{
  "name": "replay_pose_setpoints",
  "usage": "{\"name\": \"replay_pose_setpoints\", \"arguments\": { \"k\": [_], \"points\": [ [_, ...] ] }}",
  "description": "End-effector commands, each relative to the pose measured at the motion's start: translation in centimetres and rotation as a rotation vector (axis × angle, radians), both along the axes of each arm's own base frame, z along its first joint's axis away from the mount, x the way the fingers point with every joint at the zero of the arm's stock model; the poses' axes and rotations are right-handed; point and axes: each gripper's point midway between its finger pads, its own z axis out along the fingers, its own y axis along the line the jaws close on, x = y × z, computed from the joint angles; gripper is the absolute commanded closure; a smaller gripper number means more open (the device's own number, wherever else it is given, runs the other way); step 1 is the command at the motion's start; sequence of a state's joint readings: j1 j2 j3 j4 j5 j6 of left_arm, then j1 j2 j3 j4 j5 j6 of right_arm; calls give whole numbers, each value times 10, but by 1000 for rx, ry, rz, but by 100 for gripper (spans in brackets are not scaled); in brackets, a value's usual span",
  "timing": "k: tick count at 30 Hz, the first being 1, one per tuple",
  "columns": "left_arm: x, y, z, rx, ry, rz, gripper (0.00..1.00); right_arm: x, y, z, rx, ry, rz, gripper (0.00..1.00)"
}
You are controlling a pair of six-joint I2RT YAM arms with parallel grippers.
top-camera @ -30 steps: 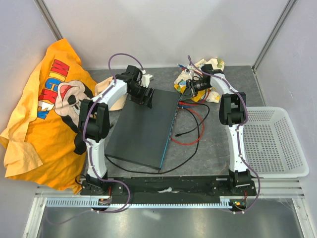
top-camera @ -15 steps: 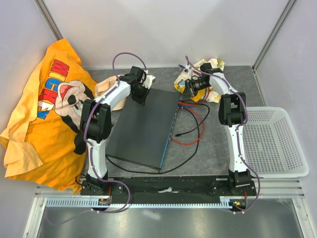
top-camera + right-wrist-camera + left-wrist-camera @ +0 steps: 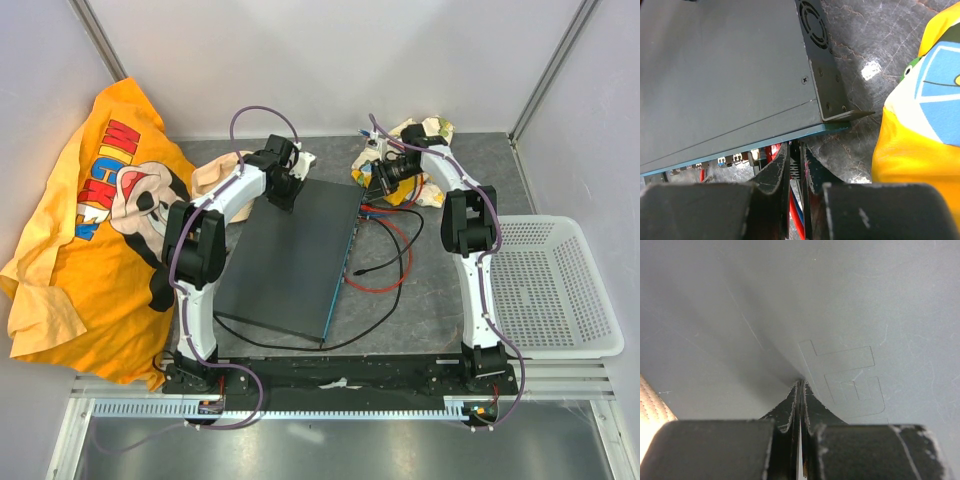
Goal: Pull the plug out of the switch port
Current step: Pull the connector from the switch port.
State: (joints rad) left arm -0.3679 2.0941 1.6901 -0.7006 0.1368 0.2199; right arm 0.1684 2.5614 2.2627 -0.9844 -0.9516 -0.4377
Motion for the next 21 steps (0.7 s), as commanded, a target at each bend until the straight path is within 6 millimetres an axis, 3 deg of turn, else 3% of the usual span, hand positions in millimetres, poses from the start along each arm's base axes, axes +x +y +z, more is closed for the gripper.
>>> {"name": "replay_pose_setpoints", "arguments": {
  "k": [1,10,17,21],
  "points": [
    [-48,10,-75,107,230,-29,99,-32,-15,-53,-267,88,44,100],
    [-49,10,-75,112,230,-27,98,-47,-41,-59,-441,24,147,100],
    [-49,10,-76,115,230,-32,98,-8,-55,-36,-566,-179,123,100],
    [-50,10,-75,116,229,-35,98,-6,-66,-25,-611,-214,138,100]
  ]
}}
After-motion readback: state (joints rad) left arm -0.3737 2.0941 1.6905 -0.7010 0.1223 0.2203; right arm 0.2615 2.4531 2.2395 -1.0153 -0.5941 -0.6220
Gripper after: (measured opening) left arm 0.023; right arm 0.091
